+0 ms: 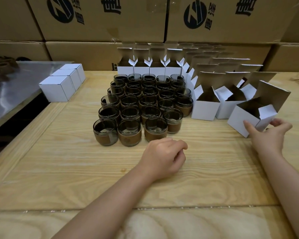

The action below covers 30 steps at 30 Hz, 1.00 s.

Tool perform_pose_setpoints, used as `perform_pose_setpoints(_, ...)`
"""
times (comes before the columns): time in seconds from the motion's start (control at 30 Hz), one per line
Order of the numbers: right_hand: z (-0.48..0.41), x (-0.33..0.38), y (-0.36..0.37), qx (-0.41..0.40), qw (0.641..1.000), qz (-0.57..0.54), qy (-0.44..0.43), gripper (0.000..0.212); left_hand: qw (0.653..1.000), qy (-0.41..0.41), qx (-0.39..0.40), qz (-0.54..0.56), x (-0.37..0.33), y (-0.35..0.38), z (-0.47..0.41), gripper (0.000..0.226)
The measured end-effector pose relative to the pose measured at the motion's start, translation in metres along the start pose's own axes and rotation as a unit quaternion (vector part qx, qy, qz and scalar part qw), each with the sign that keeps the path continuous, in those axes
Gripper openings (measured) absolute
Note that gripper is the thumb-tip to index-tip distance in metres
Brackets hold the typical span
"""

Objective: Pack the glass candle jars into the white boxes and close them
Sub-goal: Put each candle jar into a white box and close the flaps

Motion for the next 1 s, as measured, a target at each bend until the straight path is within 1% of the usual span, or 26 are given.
perform_pose_setpoints(0.1,-0.004,-0.002,-0.007,-0.021,1.0,-0.004,0.01,0.086,1.0,-0.003,-0.002,0.0,0.001,0.001,0.0,0.011)
perform_pose_setpoints(0.2,-0.005,-0.003,-0.016,-0.003,0.999,0.022,0.031,0.099,1.0,-0.004,-0.009,-0.001,0.002,0.001,0.0,0.012)
perform_pose_setpoints(0.27,-0.005,-0.003,-0.022,0.035,0.997,0.044,0.043,0.104,1.0,-0.005,-0.018,-0.001,0.002,0.001,0.0,0.014)
perform_pose_setpoints(0.33,0.0,-0.002,-0.025,0.086,0.994,0.051,0.048,0.105,1.0,-0.005,-0.024,-0.001,0.002,0.0,0.001,0.018)
perform_pose_setpoints(0.47,0.028,0.01,-0.016,0.183,0.982,0.017,0.042,0.103,1.0,-0.011,-0.007,-0.007,0.003,0.003,0.001,0.027)
perform_pose_setpoints(0.57,0.06,0.023,0.009,0.305,0.95,0.0,0.059,0.113,0.999,-0.031,0.035,0.003,0.007,0.01,0.001,0.039)
perform_pose_setpoints(0.63,0.081,0.033,0.029,0.385,0.921,-0.001,0.06,0.109,0.997,-0.04,0.061,0.012,0.01,0.014,0.001,0.046)
perform_pose_setpoints(0.7,0.099,0.039,0.05,0.443,0.895,0.001,0.057,0.103,0.996,-0.034,0.08,0.023,0.009,0.017,0.002,0.052)
perform_pose_setpoints(0.8,0.116,0.047,0.076,0.496,0.867,-0.001,0.042,0.104,0.996,-0.02,0.085,0.031,0.008,0.017,0.001,0.059)
perform_pose_setpoints(0.87,0.125,0.051,0.088,0.518,0.854,-0.032,0.036,0.097,0.996,-0.024,0.08,0.023,0.009,0.017,0.0,0.061)
perform_pose_setpoints(0.93,0.131,0.051,0.095,0.532,0.844,-0.067,0.028,0.09,0.997,-0.017,0.071,-0.01,0.008,0.017,0.0,0.059)
perform_pose_setpoints(1.0,0.135,0.047,0.098,0.534,0.84,-0.089,0.021,0.09,0.997,-0.018,0.065,-0.026,0.009,0.019,0.0,0.055)
Point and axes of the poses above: each hand's wrist, its own z-axis away from the middle knuckle, its own y-axis out of the palm, x = y × z, the point moved 9 cm from there along -z, towards the middle knuckle, and after that the axes turned 12 degrees about -z, right-handed, at the moved point
